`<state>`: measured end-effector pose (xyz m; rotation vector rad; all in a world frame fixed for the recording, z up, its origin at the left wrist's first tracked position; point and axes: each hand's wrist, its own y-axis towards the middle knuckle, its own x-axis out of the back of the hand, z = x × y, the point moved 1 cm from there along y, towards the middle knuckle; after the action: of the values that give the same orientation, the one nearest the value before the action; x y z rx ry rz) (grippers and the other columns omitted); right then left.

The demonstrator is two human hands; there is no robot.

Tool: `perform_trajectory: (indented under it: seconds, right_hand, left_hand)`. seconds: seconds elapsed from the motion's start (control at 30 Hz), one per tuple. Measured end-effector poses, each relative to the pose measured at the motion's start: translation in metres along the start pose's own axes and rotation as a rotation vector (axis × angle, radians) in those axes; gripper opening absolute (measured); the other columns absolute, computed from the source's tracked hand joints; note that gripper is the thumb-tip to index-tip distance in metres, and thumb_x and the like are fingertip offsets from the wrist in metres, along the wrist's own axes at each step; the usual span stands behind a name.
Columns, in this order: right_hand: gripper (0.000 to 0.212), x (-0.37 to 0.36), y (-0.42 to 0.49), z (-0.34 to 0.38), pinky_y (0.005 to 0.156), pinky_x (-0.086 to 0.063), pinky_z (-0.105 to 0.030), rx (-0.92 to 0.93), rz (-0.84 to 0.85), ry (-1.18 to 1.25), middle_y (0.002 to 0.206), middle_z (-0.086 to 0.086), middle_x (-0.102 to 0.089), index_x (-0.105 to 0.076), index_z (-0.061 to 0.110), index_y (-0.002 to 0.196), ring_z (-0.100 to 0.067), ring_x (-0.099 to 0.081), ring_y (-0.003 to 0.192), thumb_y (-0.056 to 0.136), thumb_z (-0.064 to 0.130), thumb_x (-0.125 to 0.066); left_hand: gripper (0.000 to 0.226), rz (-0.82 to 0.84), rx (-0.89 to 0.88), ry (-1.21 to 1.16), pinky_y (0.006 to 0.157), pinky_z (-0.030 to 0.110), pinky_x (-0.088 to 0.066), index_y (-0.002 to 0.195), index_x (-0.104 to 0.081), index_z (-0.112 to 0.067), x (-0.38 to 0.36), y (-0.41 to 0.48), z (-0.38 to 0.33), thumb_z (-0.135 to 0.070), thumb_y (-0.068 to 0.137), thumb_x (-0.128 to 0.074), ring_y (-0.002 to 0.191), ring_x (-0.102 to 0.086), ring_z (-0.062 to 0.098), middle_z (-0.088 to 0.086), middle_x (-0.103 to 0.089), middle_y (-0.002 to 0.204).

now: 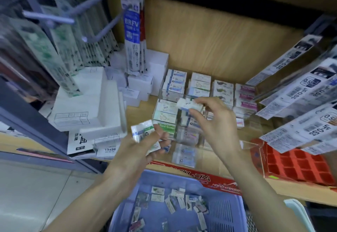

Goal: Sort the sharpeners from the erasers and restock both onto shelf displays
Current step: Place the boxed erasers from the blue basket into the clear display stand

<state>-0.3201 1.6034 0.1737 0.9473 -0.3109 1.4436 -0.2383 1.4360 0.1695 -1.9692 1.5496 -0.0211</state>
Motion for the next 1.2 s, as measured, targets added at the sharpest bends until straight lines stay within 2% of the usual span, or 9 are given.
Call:
perform_trajectory:
  seconds: [0.13, 0.43, 0.57, 0.7, 0.8, 0.87, 0.93, 1.07, 1.2]
  right_hand:
    - [0.017, -0.035, 0.034, -0.007, 0.076, -0.044, -0.032, 0.055, 0.049, -0.124, 0.093, -0.006, -0.065, -0.069, 0.006, 0.095, -0.025, -0.058, 0.085, 0.081, 0.014, -0.072]
    - [0.019, -0.068, 0.046, 0.004, 0.08, -0.046, -0.027, 0.018, 0.194, -0.179, 0.115, -0.01, -0.049, -0.065, -0.001, 0.103, -0.025, -0.061, 0.085, 0.09, 0.013, -0.061]
    - [0.018, -0.068, 0.054, 0.004, 0.076, -0.049, -0.039, 0.048, 0.264, -0.311, 0.11, -0.013, -0.055, -0.066, 0.0, 0.1, -0.032, -0.06, 0.089, 0.093, 0.013, -0.055]
    - [0.024, -0.062, 0.053, 0.001, 0.073, -0.049, -0.038, 0.079, 0.29, -0.359, 0.101, -0.015, -0.06, -0.068, -0.001, 0.095, -0.034, -0.059, 0.089, 0.094, 0.009, -0.046]
    - [0.021, -0.046, 0.037, 0.005, 0.079, -0.039, -0.028, 0.088, 0.228, -0.271, 0.101, -0.013, -0.063, -0.068, 0.002, 0.101, -0.029, -0.055, 0.1, 0.093, 0.009, -0.05]
    - [0.019, -0.028, 0.011, 0.015, 0.079, -0.035, -0.017, 0.044, 0.15, -0.087, 0.102, -0.007, -0.065, -0.068, 0.006, 0.105, -0.02, -0.055, 0.1, 0.092, 0.006, -0.054]
    - [0.022, -0.013, -0.02, 0.027, 0.081, -0.037, -0.008, -0.088, 0.196, 0.143, 0.104, 0.002, -0.065, -0.065, 0.013, 0.111, -0.008, -0.056, 0.097, 0.092, 0.007, -0.055]
    - [0.037, -0.001, -0.063, 0.028, 0.079, -0.043, -0.01, -0.255, 0.329, 0.48, 0.102, 0.014, -0.062, -0.056, 0.029, 0.122, -0.002, -0.058, 0.096, 0.091, 0.008, -0.058]
    - [0.033, 0.007, -0.078, 0.021, 0.081, -0.038, -0.009, -0.248, 0.288, 0.41, 0.104, 0.008, -0.058, -0.057, 0.025, 0.114, -0.002, -0.053, 0.1, 0.085, 0.015, -0.069]
  left_hand:
    - [0.018, 0.084, 0.003, -0.021, 0.075, 0.029, -0.054, 0.106, -0.063, -0.009, 0.001, 0.001, -0.002, -0.01, 0.092, -0.052, 0.09, -0.071, 0.02, 0.009, -0.074, 0.094]
    - [0.04, 0.163, 0.005, -0.045, 0.07, 0.021, -0.056, 0.117, -0.061, -0.008, 0.006, 0.006, -0.003, -0.016, 0.078, -0.059, 0.099, -0.069, 0.019, 0.006, -0.072, 0.106]
    - [0.041, 0.169, 0.039, -0.081, 0.073, 0.023, -0.057, 0.118, -0.06, -0.01, 0.005, 0.008, -0.002, -0.014, 0.078, -0.061, 0.101, -0.068, 0.019, 0.005, -0.071, 0.108]
    - [0.042, 0.145, 0.058, -0.112, 0.072, 0.022, -0.057, 0.117, -0.06, -0.008, 0.004, 0.01, 0.0, -0.015, 0.075, -0.062, 0.101, -0.068, 0.019, 0.006, -0.072, 0.107]
    - [0.039, 0.116, 0.075, -0.123, 0.074, 0.023, -0.057, 0.115, -0.062, -0.009, 0.004, 0.011, 0.003, -0.015, 0.076, -0.062, 0.102, -0.067, 0.017, 0.007, -0.072, 0.107]
    - [0.041, 0.07, 0.082, -0.114, 0.077, 0.026, -0.057, 0.112, -0.064, -0.007, 0.003, 0.013, 0.006, -0.016, 0.073, -0.066, 0.102, -0.067, 0.018, 0.008, -0.072, 0.106]
    - [0.044, 0.017, 0.097, -0.092, 0.081, 0.029, -0.056, 0.108, -0.065, -0.004, 0.002, 0.015, 0.009, -0.016, 0.066, -0.07, 0.096, -0.068, 0.02, 0.01, -0.072, 0.103]
    - [0.037, 0.076, 0.127, 0.036, 0.062, 0.021, -0.055, 0.098, -0.069, -0.009, -0.008, 0.01, 0.013, -0.019, 0.062, -0.072, 0.079, -0.07, 0.012, 0.003, -0.074, 0.087]
    - [0.048, 0.095, 0.14, 0.051, 0.062, 0.021, -0.053, 0.107, -0.066, -0.008, -0.017, 0.005, 0.019, -0.02, 0.061, -0.073, 0.078, -0.07, 0.01, 0.003, -0.074, 0.092]
